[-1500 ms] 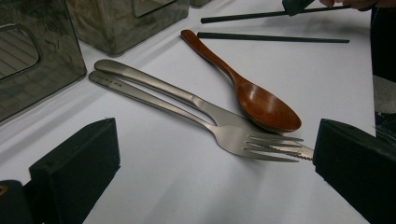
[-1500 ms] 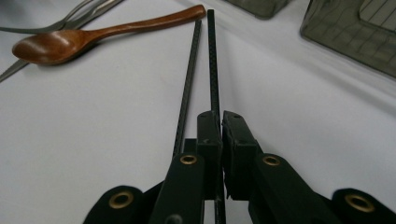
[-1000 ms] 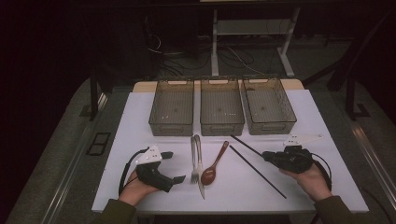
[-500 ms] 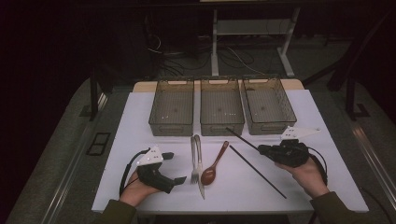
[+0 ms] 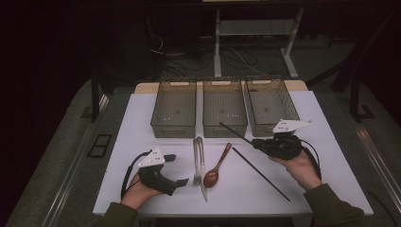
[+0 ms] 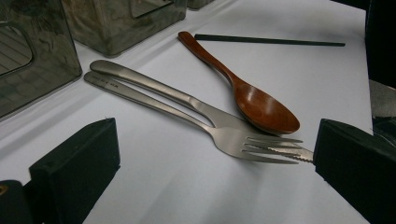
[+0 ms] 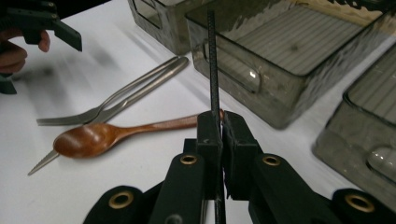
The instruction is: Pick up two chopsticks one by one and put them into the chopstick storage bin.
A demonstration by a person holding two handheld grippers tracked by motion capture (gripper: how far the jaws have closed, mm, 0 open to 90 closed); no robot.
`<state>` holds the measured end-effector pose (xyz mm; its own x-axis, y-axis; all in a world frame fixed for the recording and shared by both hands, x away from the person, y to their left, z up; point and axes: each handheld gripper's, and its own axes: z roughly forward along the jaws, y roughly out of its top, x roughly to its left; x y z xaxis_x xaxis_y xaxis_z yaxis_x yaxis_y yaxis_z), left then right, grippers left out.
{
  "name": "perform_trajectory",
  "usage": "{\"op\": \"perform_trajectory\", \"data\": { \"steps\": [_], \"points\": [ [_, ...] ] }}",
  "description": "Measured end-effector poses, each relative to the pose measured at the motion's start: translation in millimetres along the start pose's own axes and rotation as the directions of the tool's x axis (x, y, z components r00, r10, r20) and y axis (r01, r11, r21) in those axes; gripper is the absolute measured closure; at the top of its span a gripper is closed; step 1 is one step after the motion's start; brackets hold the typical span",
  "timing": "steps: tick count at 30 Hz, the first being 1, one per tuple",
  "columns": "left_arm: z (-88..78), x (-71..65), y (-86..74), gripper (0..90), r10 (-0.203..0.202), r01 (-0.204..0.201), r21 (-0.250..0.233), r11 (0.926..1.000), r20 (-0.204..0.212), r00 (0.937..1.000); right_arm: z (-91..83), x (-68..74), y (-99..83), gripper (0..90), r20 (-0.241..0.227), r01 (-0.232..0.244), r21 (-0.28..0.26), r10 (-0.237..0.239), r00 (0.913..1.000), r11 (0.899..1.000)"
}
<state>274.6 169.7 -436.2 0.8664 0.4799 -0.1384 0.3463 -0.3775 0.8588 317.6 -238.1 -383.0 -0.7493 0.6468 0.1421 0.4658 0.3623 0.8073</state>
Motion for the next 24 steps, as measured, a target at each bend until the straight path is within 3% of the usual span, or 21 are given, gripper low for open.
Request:
{"op": "perform_trajectory", "data": {
  "steps": [11, 24],
  "points": [
    [0.3, -1.5, 0.7, 0.0, 0.007, -0.007, -0.001, 1.0, 0.0, 1.0, 26.6, 4.4, 24.7, 85.1, -0.007, 0.034, 0.007, -0.034, 0.9994, 0.999],
    [-1.2, -1.5, 1.2, 0.0, 0.008, -0.008, -0.009, 0.9999, 0.002, 1.0, 59.6, 5.4, 60.9, 85.1, -0.005, 0.036, 0.006, -0.035, 0.9994, 0.999]
  ]
}}
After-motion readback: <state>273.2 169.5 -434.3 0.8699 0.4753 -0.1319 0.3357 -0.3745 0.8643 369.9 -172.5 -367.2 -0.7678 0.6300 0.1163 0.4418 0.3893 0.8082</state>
